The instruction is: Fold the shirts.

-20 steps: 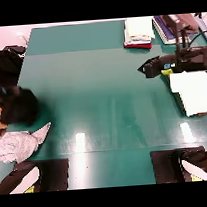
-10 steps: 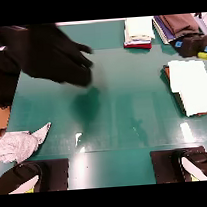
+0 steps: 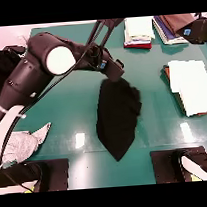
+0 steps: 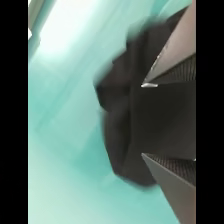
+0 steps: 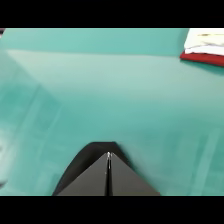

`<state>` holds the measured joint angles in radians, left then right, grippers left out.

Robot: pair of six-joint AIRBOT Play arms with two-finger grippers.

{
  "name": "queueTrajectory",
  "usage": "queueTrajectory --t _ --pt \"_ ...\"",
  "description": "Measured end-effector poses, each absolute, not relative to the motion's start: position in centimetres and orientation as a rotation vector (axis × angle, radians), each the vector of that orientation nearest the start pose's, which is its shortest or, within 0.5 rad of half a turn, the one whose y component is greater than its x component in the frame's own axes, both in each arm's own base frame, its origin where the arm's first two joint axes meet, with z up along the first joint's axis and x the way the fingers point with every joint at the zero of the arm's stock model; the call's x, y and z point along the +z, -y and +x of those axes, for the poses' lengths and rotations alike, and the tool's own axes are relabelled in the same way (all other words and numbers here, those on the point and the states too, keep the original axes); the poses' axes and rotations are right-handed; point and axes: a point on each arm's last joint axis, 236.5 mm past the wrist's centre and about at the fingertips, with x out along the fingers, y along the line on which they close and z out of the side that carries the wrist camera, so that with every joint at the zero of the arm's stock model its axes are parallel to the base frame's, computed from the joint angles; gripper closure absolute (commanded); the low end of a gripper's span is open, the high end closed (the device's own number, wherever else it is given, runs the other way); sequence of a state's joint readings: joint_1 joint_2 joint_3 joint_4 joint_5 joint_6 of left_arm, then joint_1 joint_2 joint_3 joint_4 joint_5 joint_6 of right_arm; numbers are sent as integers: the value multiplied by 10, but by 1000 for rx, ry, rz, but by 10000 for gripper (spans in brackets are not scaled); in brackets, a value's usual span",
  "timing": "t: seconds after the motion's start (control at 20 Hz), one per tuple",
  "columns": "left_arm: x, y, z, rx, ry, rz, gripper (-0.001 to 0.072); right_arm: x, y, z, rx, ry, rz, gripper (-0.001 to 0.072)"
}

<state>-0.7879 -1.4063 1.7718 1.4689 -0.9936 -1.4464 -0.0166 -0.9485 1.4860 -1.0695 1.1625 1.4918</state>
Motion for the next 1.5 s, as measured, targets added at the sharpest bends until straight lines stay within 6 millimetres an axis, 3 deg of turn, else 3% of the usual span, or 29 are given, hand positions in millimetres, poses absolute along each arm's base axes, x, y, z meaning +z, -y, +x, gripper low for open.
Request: queueTrajectory --t 0.1,0.2,0.3,0.4,0.55,0.75,0.95,1.0,1.05,1.1,1.15,1.25,1.35,1.5 --pt "215 362 380 -800 -639 240 201 294 -107 369 416 -611 251 696" --pt "196 324 410 -701 -718 177 201 290 -115 371 438 -628 238 696" --pt "164 293 428 -636 -825 95 201 285 -122 372 456 -647 230 696" --pt "127 277 438 -607 -929 6 201 282 -126 375 465 -658 226 696" --pt "71 281 443 -603 -1055 -108 201 277 -129 377 471 -672 224 696" --pt "7 311 439 -632 -1170 -188 201 274 -130 378 475 -684 222 696" --pt "-35 334 436 -640 -1219 -210 214 270 -131 375 480 -702 219 696" --pt "-39 337 437 -639 -1218 -218 266 270 -131 374 480 -705 218 696" --pt "-44 339 437 -638 -1219 -223 412 269 -131 374 481 -710 217 696" --pt "-45 340 439 -637 -1214 -224 631 268 -131 373 482 -715 216 696" --pt "-44 342 442 -637 -1202 -229 682 267 -131 372 483 -720 215 696" --pt "-39 343 447 -641 -1185 -230 683 260 -131 369 484 -745 214 696" --pt "-23 334 459 -636 -1161 -231 683 239 -129 364 475 -797 214 696" --pt "21 298 480 -600 -1083 -216 683 180 -122 347 438 -930 216 695"
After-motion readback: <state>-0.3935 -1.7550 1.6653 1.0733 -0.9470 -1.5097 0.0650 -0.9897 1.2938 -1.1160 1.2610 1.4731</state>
